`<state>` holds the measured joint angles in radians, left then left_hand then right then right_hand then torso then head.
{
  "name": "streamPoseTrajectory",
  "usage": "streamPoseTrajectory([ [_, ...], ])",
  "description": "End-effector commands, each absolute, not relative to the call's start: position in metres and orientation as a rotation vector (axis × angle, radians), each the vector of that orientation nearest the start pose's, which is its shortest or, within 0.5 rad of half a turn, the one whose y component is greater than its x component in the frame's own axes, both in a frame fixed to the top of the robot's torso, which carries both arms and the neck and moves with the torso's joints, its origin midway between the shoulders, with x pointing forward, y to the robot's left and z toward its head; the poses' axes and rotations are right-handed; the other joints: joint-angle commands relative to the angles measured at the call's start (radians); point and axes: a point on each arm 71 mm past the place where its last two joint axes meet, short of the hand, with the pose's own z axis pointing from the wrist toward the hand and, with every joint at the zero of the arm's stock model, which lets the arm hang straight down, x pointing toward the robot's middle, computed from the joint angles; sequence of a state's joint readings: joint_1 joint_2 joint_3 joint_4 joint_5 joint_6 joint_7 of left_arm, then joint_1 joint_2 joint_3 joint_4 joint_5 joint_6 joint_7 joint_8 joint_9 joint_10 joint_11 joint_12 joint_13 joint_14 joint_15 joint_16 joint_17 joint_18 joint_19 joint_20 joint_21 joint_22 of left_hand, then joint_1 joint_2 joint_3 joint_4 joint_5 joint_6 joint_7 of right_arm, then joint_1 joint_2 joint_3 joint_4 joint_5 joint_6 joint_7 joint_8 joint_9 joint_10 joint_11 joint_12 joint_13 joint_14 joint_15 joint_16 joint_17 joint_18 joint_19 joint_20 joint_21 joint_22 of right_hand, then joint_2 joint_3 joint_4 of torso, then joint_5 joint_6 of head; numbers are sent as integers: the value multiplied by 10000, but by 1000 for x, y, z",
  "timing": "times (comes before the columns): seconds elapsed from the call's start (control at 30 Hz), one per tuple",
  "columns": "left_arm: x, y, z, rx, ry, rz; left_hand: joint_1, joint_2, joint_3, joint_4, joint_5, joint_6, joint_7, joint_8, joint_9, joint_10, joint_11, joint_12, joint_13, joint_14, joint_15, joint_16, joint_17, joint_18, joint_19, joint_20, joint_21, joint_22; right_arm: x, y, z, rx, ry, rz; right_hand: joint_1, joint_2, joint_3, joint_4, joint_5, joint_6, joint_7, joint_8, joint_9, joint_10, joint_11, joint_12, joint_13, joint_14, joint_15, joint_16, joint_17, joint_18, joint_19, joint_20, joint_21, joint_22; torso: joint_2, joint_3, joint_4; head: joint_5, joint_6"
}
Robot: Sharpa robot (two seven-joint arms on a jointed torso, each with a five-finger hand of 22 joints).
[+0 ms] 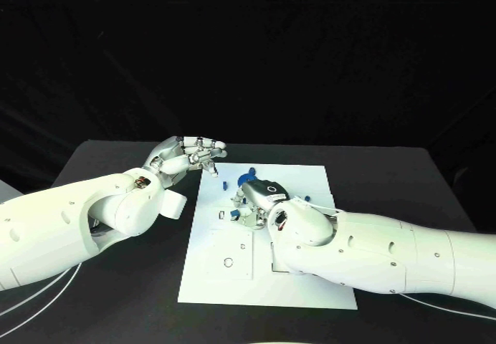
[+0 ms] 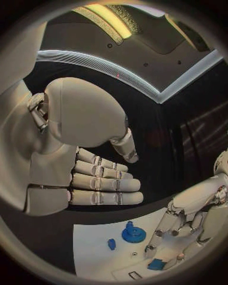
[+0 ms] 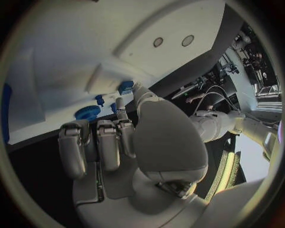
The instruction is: Assemble the parts on the task board
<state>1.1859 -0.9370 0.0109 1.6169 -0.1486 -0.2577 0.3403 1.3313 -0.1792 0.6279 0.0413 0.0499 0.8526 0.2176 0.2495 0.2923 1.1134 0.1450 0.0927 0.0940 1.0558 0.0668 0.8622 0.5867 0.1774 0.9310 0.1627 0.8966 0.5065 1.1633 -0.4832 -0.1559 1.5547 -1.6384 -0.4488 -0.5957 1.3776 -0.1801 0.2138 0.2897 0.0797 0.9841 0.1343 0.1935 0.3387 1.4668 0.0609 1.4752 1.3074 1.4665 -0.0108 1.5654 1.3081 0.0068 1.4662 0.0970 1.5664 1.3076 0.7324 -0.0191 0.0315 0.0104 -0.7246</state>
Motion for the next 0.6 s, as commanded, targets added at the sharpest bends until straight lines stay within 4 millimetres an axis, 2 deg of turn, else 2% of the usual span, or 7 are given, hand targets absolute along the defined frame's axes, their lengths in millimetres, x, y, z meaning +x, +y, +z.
streamPoseTrajectory([
  [0.03,473,220,-158,-9540,14909,-15840,-96,27,12,-15,-5,-87,74,17,12,-12,38,-43,11,-54,19,1,-11,63,-67,-18,64,11,435,-36,-225,-1663,17021,5464,-99,-7,-84,11,-45,84,9,54,14,342,-58,13,1889,1003,-36,-22,2457,-68,1046,-44,44,2632,5,-4,2,2,4],
  [0.17,473,219,-158,-9537,14911,-15843,-96,27,12,-15,-5,-87,74,17,12,-12,38,-43,11,-54,19,1,-11,63,-67,-18,64,11,435,-35,-225,-1732,17105,5425,-208,-13,-153,15,-66,93,-2,86,15,338,-67,8,1886,1000,-43,-26,2448,-68,1046,-52,44,2632,1,-13,-1,0,-14],
  [0.43,473,220,-158,-9540,14911,-15835,-96,27,12,-15,-5,-87,74,17,12,-12,38,-43,11,-54,19,1,-11,63,-67,-18,64,11,435,-35,-226,-1799,17212,5353,-318,-32,-286,-3,-65,226,-65,241,51,337,-116,6,1885,999,-79,-29,2442,-68,1046,-78,44,2632,-7,6,-11,6,-22],
  [0.6,473,219,-158,-9539,14913,-15836,-96,27,12,-15,-5,-87,74,17,12,-12,38,-43,11,-54,19,1,-11,63,-67,-18,64,11,436,-35,-227,-1853,17275,5246,-16,-4,-200,-81,159,217,-96,341,60,324,-154,-12,1873,1002,-120,-25,2453,-68,1046,-121,44,2632,-3,9,-6,3,-15],
])
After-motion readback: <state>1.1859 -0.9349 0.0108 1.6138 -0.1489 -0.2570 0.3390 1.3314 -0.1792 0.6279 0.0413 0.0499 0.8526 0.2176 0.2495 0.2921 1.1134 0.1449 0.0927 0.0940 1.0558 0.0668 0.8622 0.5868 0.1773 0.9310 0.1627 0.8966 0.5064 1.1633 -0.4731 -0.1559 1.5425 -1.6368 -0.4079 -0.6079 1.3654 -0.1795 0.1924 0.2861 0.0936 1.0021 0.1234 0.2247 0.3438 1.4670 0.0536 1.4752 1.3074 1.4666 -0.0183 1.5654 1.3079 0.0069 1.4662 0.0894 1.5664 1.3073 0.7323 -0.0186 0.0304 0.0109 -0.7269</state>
